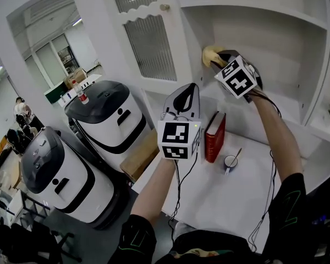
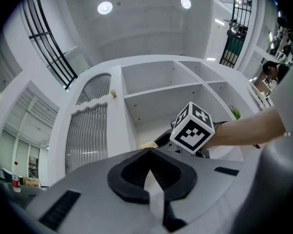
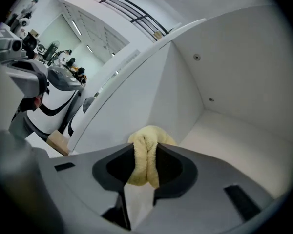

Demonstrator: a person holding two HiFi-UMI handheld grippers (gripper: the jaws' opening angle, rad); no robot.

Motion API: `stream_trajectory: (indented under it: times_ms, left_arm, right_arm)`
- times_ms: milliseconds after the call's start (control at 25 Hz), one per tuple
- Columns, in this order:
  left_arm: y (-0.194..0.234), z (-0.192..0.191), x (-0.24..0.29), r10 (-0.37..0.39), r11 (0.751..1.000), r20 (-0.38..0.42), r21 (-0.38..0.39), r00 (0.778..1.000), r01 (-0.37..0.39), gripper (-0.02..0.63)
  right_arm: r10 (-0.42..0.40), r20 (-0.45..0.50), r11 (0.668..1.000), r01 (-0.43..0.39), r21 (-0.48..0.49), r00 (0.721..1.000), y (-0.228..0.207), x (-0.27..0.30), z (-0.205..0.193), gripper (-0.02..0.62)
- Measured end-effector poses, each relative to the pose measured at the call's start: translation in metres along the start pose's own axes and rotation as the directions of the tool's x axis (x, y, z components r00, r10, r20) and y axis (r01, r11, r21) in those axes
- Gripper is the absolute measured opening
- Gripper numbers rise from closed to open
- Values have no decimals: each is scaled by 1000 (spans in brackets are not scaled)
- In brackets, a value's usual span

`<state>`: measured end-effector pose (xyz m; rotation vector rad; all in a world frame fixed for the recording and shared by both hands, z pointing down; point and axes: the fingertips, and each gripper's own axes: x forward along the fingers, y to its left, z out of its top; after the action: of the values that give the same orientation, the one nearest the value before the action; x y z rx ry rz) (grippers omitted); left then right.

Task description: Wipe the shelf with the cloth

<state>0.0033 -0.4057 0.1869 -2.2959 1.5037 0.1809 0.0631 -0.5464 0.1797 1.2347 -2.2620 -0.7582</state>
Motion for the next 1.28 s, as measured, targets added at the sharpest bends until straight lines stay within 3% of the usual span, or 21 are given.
stream_trajectory:
  times_ms: [280, 640, 1280]
  left_arm:
    - [2, -18, -1, 0, 1000, -26, -14, 1000, -1, -3]
    - [-6, -22, -2, -20, 1000, -26, -24, 999, 20, -2]
    - [-10, -11, -23, -19, 999, -13, -29, 1000, 19, -2]
  right_arm:
    - [20, -16, 999, -20, -37, 1000, 14, 7, -2, 109]
    - [48, 8, 986, -46, -159, 999, 43, -11, 19, 110]
    - [137, 105, 979, -118, -169, 985, 80, -47, 47, 110]
